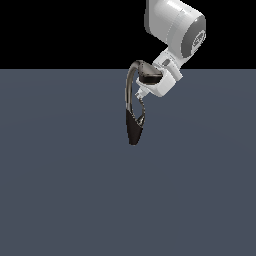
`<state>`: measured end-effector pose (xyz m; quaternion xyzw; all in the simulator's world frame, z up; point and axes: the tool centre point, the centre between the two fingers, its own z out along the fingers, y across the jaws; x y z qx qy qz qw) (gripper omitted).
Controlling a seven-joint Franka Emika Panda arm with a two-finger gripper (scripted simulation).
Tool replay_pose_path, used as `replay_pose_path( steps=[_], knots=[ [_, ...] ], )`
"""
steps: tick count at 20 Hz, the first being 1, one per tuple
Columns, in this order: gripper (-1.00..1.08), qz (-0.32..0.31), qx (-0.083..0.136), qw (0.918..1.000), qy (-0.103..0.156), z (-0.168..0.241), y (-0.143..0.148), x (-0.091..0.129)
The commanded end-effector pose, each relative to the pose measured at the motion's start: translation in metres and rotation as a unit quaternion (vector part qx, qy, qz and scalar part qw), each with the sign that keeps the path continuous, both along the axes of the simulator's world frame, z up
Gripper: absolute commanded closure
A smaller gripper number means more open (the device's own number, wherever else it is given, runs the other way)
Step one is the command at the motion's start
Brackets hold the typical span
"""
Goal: Turn on the faucet by rotating a designated handle.
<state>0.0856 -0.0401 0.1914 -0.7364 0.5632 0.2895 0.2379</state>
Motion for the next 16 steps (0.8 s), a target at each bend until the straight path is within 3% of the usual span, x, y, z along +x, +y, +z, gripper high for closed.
replay_pose_path(
  steps=[1, 10, 16],
  knots=[
    [1.08, -0.01, 0.004, 0.9999, 0.006, -0.008, -0.002, 0.003],
    [1.08, -0.018, 0.006, 0.9998, 0.012, -0.014, -0.003, 0.005],
    [1.08, -0.018, 0.006, 0.9998, 0.012, -0.011, -0.003, -0.009]
  ],
)
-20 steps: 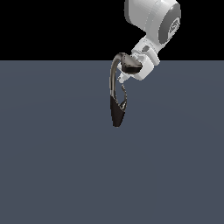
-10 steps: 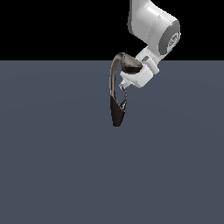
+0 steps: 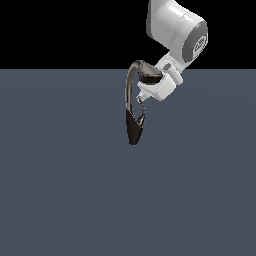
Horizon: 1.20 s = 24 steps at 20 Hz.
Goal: Turn on the faucet by rotating a designated handle.
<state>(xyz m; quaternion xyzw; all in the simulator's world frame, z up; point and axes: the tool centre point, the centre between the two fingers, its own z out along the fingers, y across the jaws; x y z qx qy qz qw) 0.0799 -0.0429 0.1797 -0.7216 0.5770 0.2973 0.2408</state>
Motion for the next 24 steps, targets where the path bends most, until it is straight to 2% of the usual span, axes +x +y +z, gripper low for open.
replay_pose_path(
  steps=[1, 13, 15, 24],
  knots=[
    [1.08, 0.0, 0.0, 1.0, 0.0, 0.001, 0.0, -0.006],
    [1.08, 0.0, 0.0, 1.0, 0.0, 0.009, 0.0, -0.037],
    [1.08, -0.005, -0.003, 1.0, -0.003, 0.005, -0.004, -0.031],
    [1.08, -0.002, -0.001, 1.0, -0.001, -0.002, -0.017, -0.062]
  ],
)
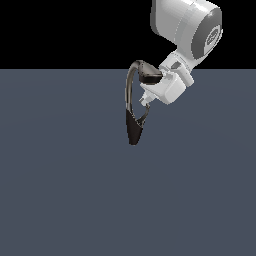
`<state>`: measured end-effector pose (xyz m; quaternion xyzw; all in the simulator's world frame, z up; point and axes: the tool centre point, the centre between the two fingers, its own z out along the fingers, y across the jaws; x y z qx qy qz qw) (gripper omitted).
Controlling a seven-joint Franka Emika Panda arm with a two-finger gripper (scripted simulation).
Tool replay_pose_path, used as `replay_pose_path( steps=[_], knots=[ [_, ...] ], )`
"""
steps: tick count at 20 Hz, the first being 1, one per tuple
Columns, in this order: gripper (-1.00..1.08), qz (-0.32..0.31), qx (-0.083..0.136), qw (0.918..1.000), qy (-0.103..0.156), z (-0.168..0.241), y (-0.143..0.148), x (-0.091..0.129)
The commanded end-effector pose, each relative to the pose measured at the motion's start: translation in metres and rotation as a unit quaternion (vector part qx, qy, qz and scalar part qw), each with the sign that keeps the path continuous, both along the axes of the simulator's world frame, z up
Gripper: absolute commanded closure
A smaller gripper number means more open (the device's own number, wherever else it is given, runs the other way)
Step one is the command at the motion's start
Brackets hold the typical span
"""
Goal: Turn on the faucet by rotating a designated handle.
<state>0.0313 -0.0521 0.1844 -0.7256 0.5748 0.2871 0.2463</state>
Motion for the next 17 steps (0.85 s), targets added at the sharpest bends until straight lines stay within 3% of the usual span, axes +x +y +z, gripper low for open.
replay_pose_path(
  steps=[1, 5, 7, 17],
  knots=[
    [1.08, -0.002, 0.001, 0.9999, 0.011, -0.008, -0.009, -0.017],
    [1.08, 0.0, 0.002, 0.9999, 0.012, -0.012, -0.016, -0.031],
    [1.08, 0.005, 0.002, 1.0, 0.0, -0.002, -0.007, -0.02],
    [1.08, 0.0, 0.002, 0.9999, 0.012, -0.048, -0.055, -0.04]
  ],
)
